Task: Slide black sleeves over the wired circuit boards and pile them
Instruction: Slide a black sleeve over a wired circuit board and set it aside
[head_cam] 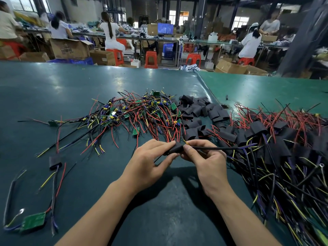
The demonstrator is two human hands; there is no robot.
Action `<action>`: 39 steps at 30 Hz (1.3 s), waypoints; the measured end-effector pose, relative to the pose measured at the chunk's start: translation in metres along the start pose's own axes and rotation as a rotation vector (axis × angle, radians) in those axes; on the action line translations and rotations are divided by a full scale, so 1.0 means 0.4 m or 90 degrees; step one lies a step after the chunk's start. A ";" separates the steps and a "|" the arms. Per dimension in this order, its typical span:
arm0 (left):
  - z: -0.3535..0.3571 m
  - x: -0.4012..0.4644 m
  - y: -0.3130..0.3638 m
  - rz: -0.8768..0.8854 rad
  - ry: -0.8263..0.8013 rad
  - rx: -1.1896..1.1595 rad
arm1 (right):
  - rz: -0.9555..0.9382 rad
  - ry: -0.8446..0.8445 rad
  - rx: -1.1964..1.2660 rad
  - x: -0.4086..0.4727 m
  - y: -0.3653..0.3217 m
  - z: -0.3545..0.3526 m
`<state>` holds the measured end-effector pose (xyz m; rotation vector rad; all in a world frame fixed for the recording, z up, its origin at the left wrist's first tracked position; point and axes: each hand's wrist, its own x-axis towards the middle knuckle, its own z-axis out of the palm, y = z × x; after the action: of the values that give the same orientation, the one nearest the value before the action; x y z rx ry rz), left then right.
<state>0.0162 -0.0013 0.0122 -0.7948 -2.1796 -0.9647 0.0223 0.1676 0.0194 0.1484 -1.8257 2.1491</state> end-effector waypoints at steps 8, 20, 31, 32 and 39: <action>0.007 -0.004 -0.004 -0.007 0.024 -0.019 | -0.048 0.036 -0.040 0.003 0.007 -0.007; -0.002 -0.002 -0.005 -0.007 -0.003 -0.086 | 0.150 -0.191 -0.026 -0.007 -0.008 -0.007; 0.007 -0.002 0.002 -0.049 0.110 0.005 | 0.094 -0.152 -0.093 -0.005 0.003 0.003; 0.008 -0.001 0.003 -0.058 0.107 0.004 | 0.089 -0.156 -0.106 -0.006 0.004 0.005; 0.014 -0.003 0.008 -0.104 0.043 -0.065 | 0.105 -0.176 -0.126 -0.012 -0.004 -0.004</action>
<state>0.0177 0.0044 0.0094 -0.6269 -2.1765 -1.1748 0.0274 0.1686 0.0195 0.2687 -2.2677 2.1247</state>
